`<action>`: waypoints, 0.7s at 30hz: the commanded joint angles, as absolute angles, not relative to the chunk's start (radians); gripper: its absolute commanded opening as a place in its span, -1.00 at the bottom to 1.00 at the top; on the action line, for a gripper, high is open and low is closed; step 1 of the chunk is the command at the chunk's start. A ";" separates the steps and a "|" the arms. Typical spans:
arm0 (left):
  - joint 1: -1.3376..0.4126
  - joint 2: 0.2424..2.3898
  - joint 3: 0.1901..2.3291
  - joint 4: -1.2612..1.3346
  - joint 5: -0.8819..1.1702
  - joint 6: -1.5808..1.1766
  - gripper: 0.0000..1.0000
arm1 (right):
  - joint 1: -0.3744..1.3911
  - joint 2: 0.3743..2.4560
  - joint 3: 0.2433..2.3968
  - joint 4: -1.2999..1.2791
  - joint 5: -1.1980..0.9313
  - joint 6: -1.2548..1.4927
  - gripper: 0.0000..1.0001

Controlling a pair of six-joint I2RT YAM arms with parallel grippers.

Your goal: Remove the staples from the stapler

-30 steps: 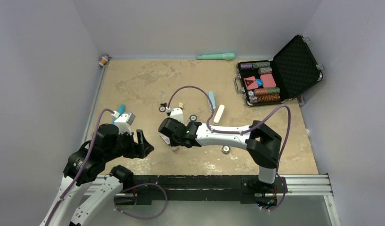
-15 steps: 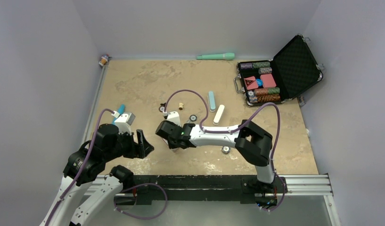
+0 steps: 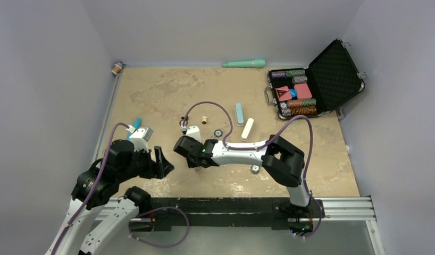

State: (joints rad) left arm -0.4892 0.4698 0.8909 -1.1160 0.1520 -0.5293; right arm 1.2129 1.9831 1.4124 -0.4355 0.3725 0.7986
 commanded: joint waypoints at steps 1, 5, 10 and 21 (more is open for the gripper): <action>-0.480 0.468 0.891 -1.083 0.165 -0.503 0.51 | 1.221 1.989 1.436 -0.411 0.369 0.788 -1.00; -0.479 0.469 0.891 -1.084 0.164 -0.503 0.51 | 1.222 1.990 1.432 -0.406 0.365 0.787 -1.00; -0.479 0.468 0.890 -1.083 0.164 -0.503 0.51 | 1.223 1.995 1.430 -0.403 0.361 0.784 -1.00; -0.479 0.468 0.892 -1.083 0.163 -0.503 0.51 | 1.226 1.997 1.416 -0.397 0.351 0.784 -0.96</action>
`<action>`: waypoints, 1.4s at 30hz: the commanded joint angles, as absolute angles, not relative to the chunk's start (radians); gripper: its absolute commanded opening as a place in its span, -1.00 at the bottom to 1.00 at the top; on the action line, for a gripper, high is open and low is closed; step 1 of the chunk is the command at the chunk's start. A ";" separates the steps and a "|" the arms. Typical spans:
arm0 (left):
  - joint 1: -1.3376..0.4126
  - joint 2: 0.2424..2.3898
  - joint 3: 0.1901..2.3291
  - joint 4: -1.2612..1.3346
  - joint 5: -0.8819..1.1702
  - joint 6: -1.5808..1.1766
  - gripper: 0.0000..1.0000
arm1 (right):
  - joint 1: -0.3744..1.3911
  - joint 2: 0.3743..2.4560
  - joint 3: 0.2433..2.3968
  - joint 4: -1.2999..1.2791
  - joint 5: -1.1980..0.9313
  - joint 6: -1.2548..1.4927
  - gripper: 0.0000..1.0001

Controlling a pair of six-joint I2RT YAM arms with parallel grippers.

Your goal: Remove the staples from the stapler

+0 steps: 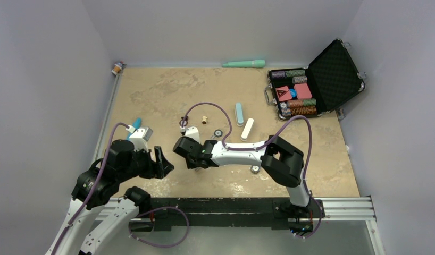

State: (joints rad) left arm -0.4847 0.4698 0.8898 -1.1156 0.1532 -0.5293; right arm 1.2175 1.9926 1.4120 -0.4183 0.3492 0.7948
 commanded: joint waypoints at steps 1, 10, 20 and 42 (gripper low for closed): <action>-0.477 0.468 0.890 -1.083 0.163 -0.503 0.52 | 1.225 1.997 1.415 -0.399 0.351 0.784 -0.88; -0.478 0.467 0.891 -1.084 0.163 -0.504 0.52 | 1.225 1.983 1.412 -0.414 0.360 0.782 -0.64; -0.479 0.470 0.891 -1.085 0.161 -0.505 0.51 | 1.226 1.903 1.424 -0.422 0.364 0.772 -0.48; -0.479 0.458 0.891 -1.084 0.169 -0.502 0.51 | 1.087 1.862 1.445 -0.476 0.451 0.763 -0.04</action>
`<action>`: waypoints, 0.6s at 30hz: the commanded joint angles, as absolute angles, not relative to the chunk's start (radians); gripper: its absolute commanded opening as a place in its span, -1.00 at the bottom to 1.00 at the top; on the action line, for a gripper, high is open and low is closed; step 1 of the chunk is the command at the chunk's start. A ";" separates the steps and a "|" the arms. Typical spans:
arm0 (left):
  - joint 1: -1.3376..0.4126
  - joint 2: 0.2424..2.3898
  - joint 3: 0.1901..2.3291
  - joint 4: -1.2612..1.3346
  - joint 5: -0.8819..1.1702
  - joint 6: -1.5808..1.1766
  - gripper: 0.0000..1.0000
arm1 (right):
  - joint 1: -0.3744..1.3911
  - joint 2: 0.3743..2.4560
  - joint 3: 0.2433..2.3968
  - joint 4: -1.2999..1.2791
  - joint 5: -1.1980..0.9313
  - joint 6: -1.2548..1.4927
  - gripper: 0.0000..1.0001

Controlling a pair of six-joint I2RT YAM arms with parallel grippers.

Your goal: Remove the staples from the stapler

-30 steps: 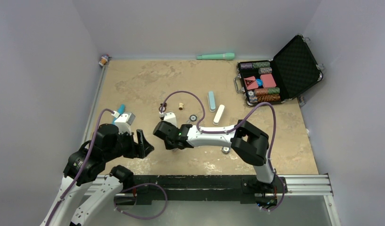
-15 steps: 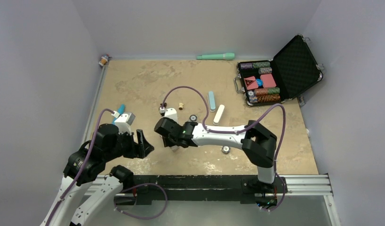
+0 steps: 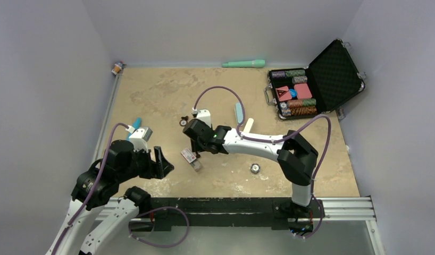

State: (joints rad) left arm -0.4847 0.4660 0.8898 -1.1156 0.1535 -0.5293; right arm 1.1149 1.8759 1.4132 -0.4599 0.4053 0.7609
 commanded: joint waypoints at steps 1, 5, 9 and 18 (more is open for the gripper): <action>-0.479 0.457 0.890 -1.083 0.171 -0.500 0.51 | 1.079 1.868 1.447 -0.480 0.458 0.767 -0.02; -0.478 0.460 0.890 -1.081 0.175 -0.499 0.51 | 1.038 1.888 1.449 -0.481 0.472 0.785 0.00; -0.479 0.460 0.890 -1.082 0.178 -0.497 0.51 | 1.009 1.929 1.478 -0.493 0.491 0.805 0.00; -0.479 0.458 0.890 -1.082 0.181 -0.495 0.51 | 0.958 2.018 1.533 -0.515 0.501 0.820 0.01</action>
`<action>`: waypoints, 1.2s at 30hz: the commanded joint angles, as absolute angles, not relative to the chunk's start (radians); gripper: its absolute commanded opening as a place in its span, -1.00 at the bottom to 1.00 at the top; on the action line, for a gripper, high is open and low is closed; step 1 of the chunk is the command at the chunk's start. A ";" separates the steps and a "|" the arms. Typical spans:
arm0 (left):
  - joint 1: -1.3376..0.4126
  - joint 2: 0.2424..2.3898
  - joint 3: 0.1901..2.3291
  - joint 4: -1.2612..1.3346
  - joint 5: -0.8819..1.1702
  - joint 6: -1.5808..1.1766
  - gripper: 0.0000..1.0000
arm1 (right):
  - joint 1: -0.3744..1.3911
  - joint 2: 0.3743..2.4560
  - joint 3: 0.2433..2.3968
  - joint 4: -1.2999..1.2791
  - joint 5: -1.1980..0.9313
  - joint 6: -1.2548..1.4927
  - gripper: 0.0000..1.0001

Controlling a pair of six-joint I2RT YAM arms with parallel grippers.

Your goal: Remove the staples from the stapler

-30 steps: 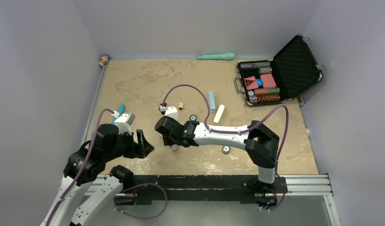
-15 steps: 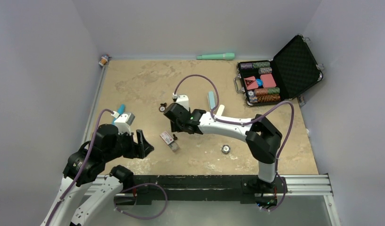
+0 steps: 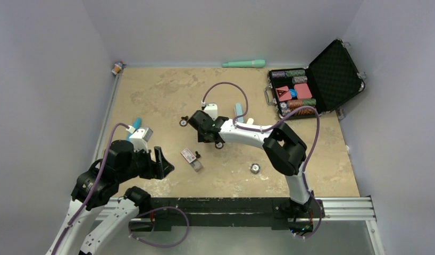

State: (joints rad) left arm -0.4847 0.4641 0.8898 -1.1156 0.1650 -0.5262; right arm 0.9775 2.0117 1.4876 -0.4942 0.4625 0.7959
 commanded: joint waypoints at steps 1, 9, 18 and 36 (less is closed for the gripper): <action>-0.479 0.457 0.890 -1.082 0.181 -0.495 0.51 | 0.954 2.023 1.532 -0.517 0.503 0.823 0.01; -0.479 0.464 0.890 -1.078 0.187 -0.491 0.50 | 0.933 2.048 1.524 -0.497 0.492 0.825 0.00; -0.478 0.463 0.888 -1.078 0.187 -0.492 0.50 | 0.931 2.080 1.537 -0.488 0.476 0.820 -0.06; -0.479 0.465 0.889 -1.078 0.186 -0.492 0.50 | 0.920 2.109 1.516 -0.443 0.462 0.810 -0.22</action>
State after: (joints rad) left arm -0.4847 0.4641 0.8898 -1.1152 0.1757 -0.5117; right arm 0.9249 2.0903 1.5032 -0.4721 0.4534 0.8066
